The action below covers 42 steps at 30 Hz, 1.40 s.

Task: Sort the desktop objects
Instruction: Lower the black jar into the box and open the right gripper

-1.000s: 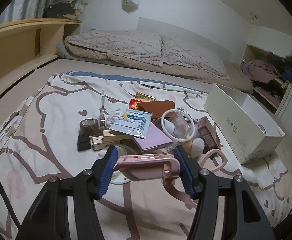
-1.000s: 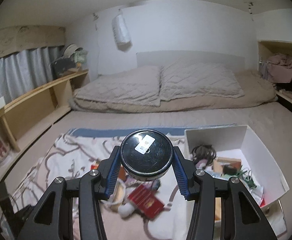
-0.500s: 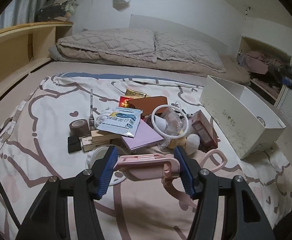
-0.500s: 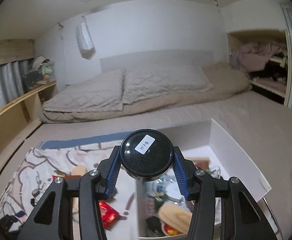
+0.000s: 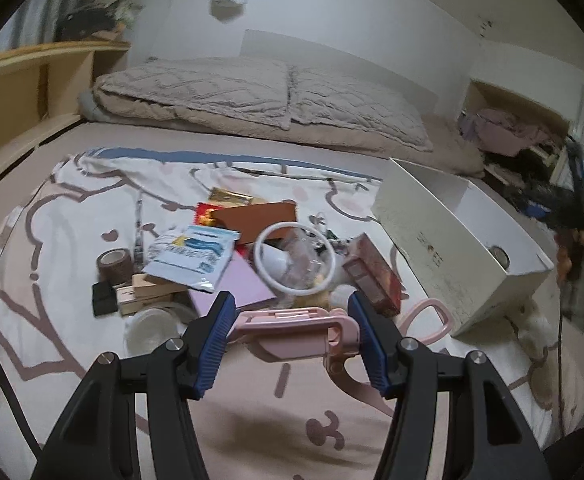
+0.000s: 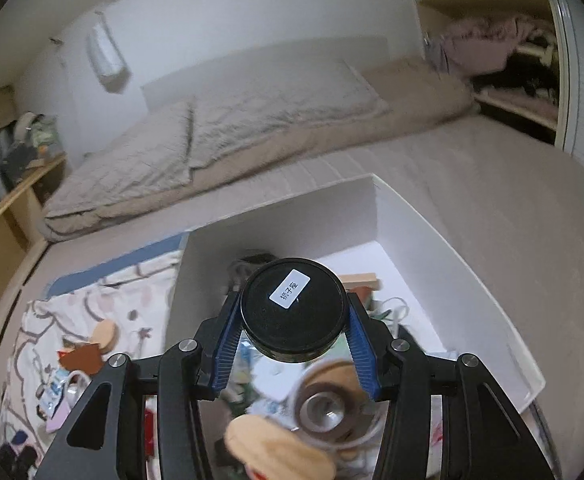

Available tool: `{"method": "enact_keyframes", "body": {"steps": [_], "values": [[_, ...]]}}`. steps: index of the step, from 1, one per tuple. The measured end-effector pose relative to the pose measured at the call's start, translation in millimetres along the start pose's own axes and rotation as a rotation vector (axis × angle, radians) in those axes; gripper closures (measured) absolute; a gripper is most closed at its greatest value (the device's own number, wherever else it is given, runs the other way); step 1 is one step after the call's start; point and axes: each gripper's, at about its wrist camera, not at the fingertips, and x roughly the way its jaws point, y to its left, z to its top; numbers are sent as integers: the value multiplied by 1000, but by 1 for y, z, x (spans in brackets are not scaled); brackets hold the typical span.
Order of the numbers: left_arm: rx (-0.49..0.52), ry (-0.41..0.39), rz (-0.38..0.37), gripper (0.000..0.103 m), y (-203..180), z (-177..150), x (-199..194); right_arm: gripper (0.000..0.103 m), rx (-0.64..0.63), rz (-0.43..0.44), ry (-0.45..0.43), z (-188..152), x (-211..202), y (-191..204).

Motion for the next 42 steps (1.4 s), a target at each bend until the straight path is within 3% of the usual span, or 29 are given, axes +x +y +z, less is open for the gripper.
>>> {"method": "enact_keyframes", "body": {"steps": [5,15,25,42], "values": [[35,-15,-18,44,-11,-1,-1,52,-8,-81,121,18,35,-9],[17,31,-39,44,-9,-6,12,52,108,-162,402,28,123,-19],[52,50,-79,44,-21,-2,22,52,154,-226,440,39,165,-40],[89,-13,-194,44,-79,50,57,50,100,-170,501,41,187,-46]]}}
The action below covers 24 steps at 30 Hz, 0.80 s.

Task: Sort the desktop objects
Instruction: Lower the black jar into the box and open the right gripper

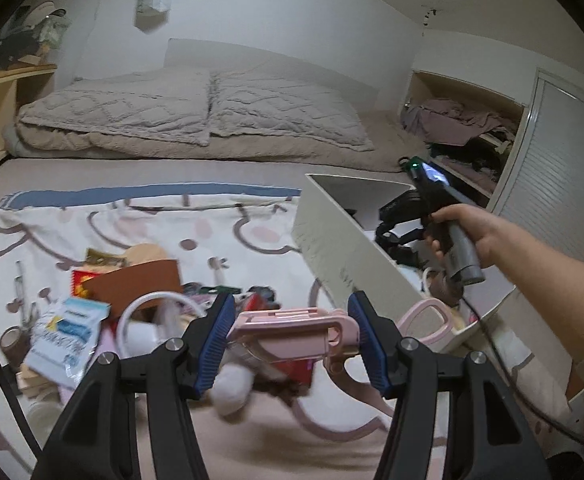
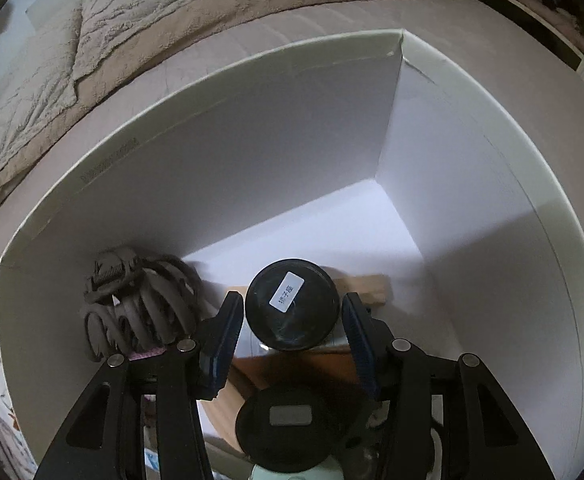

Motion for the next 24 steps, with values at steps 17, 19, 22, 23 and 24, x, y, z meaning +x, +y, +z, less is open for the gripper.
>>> {"method": "enact_keyframes", "body": {"steps": [17,19,22,23,24], "values": [[-49,6,-1,44,-34,32,15,23,-53,306,-155,-31,-120,-5],[-46,7,0,44,-42,40,18,20,-70,330,-207,-42,-140,-2],[-33,12,15,44,-55,53,24,12,-88,343,-301,-59,-161,0],[-28,11,14,44,-61,58,26,12,-89,333,-330,-65,-165,0],[-24,8,13,44,-67,62,28,12,-81,312,-366,-73,-170,-3]]}}
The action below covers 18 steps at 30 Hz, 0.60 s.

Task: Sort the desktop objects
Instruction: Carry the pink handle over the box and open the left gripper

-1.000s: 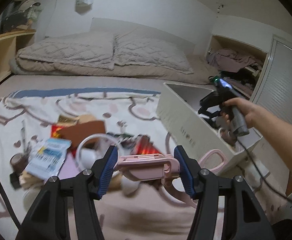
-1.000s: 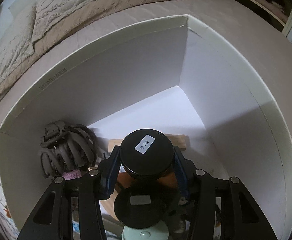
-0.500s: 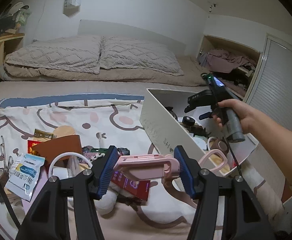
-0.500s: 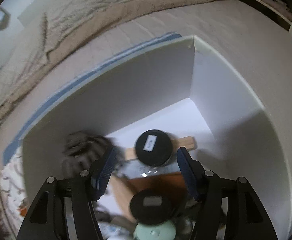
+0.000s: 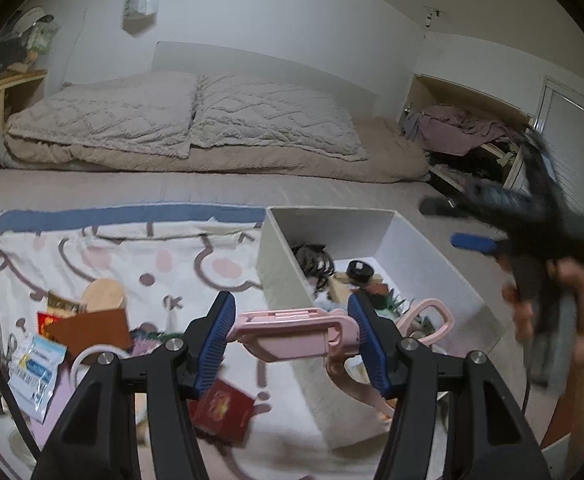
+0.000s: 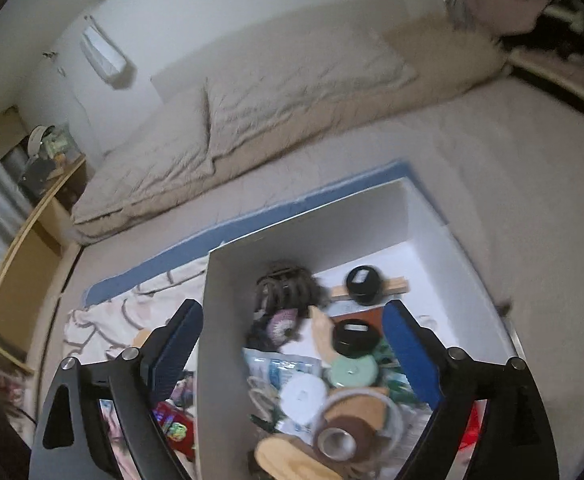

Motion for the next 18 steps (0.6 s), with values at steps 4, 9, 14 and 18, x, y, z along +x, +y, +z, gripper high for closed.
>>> {"method": "enact_keyframes", "body": {"steps": [4,9,14,18], "values": [[14,10,-3,44,-21,11,15,11,97,30,-109,-16,-22,-12],[56,31,8,44,-48,25,44,9,219,96,-180,-27,-41,-27],[48,95,16,44,-72,40,77,7,293,128,-224,-45,-55,-41],[8,160,39,44,-87,49,106,7,215,96,-218,-49,-57,-41]]}}
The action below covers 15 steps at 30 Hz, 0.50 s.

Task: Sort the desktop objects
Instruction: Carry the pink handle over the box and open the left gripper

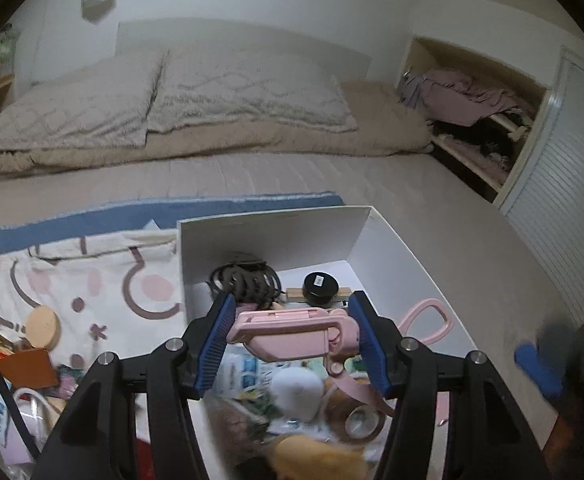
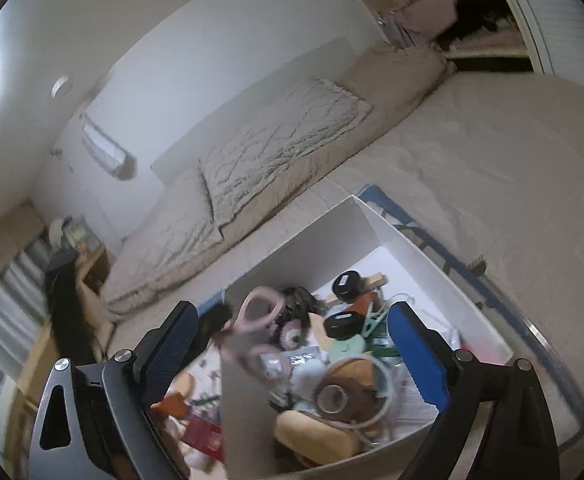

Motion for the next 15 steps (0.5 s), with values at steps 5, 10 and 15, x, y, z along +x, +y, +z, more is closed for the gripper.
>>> {"method": "enact_keyframes", "body": {"steps": [5,10,15], "values": [[-50,91,31,44,-14,7,36,7,-31,-18,-22,0,1,-10],[-86,164,97,44,-15,6,68,7,22,-3,-13,3,5,-30],[-188,199,139,44,0,7,93,7,73,10,-11,5,6,-45]]}}
